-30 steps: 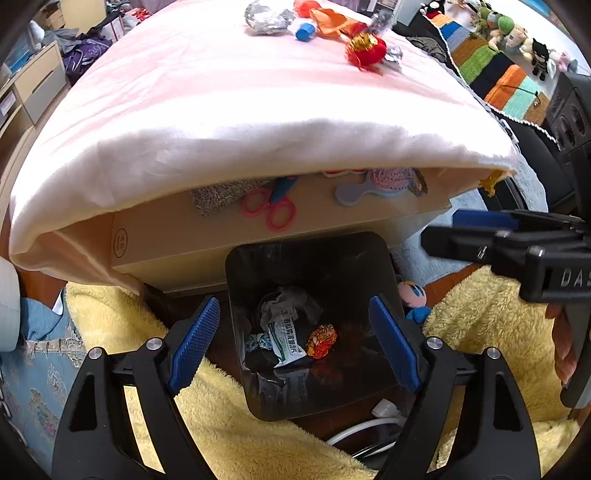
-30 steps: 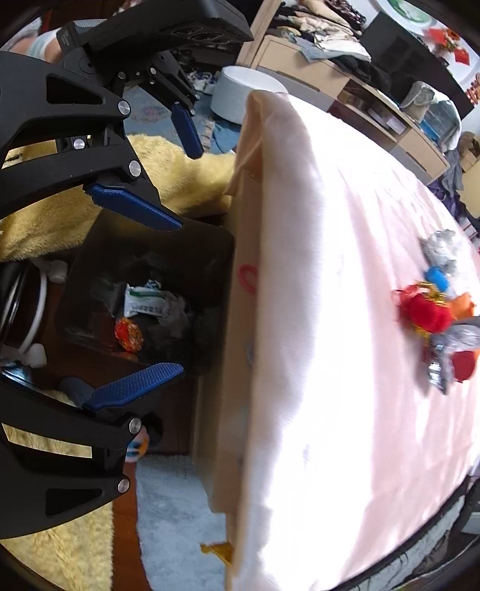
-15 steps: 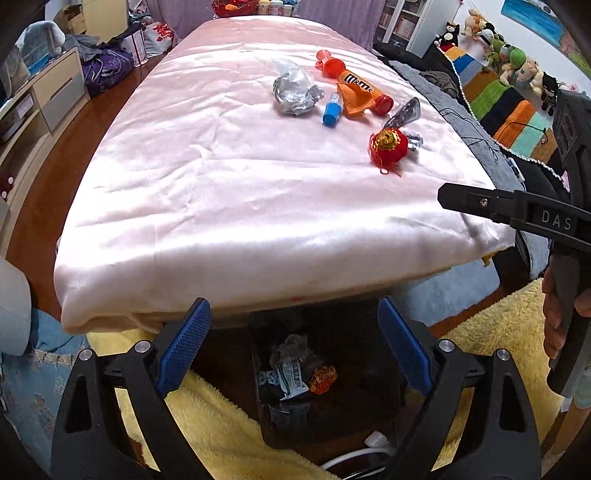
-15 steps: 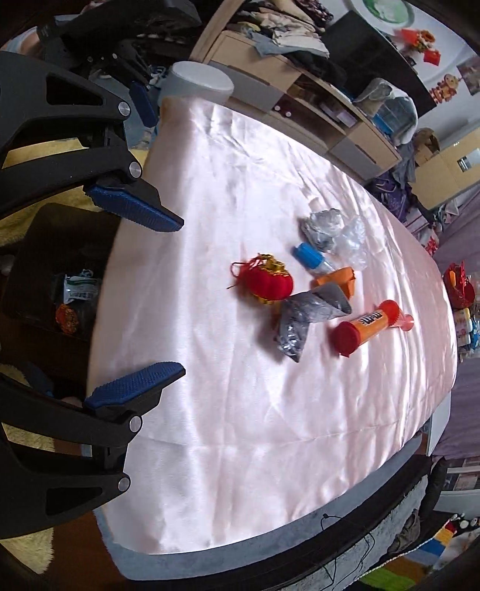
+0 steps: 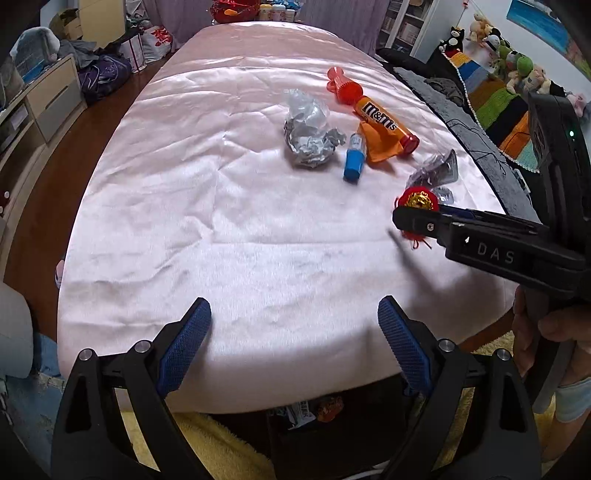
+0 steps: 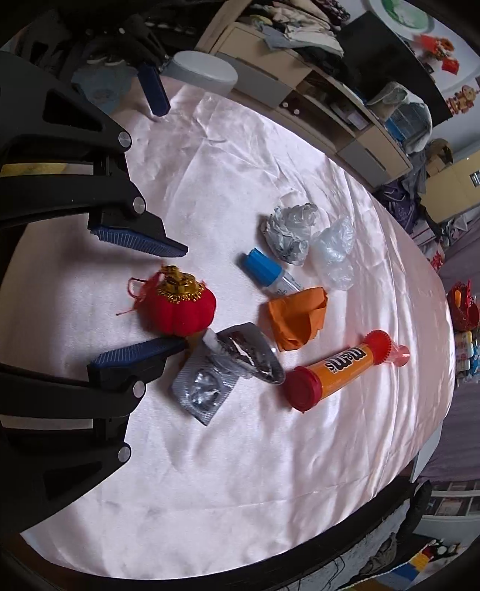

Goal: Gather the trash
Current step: 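Move both tools back over the bed toward the red ornament, then grasp the red tassel ornament with the right tool while the left tool grasps the crumpled silver foil, then carry the ornament and foil down to the black bin with both tools, then open both tools to drop the ornament and foil into the bin, then move both tools back over the bed toward the blister pack and blue tube, then grasp the silver blister pack with the right tool while the left tool grasps the blue glue tube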

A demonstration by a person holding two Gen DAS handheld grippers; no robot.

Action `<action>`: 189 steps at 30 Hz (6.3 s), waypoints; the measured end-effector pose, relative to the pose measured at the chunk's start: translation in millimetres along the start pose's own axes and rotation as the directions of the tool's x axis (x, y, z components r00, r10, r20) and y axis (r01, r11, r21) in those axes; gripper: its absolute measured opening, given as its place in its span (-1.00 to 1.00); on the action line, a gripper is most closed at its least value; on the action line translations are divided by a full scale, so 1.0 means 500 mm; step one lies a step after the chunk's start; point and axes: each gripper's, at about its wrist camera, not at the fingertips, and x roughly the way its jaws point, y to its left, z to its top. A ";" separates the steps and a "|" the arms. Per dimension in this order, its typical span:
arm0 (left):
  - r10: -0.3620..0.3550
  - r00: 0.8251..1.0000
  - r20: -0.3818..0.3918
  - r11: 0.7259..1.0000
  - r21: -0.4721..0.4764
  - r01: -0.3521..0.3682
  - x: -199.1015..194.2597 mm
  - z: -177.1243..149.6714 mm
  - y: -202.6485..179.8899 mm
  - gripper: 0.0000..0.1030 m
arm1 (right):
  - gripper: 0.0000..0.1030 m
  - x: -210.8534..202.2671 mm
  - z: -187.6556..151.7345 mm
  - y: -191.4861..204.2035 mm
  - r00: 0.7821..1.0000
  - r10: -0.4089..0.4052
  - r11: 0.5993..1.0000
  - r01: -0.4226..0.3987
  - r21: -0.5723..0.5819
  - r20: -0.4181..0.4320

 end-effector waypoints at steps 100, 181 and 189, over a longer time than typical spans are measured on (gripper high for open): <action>-0.109 0.975 -0.193 0.994 -0.009 0.109 0.039 -0.324 -0.062 -0.37 | -0.19 -0.020 -0.332 0.042 0.975 0.050 0.999 -0.044 0.032 -0.216; -0.073 0.997 0.001 0.995 0.067 0.073 0.129 0.177 -0.074 -0.73 | -0.03 -0.003 0.046 -0.124 0.994 -0.059 0.998 0.056 0.034 0.089; -0.054 0.998 -0.019 0.997 0.052 0.055 0.071 0.086 -0.063 -0.73 | -0.03 -0.039 -0.014 -0.096 0.997 -0.029 0.999 0.026 0.045 0.077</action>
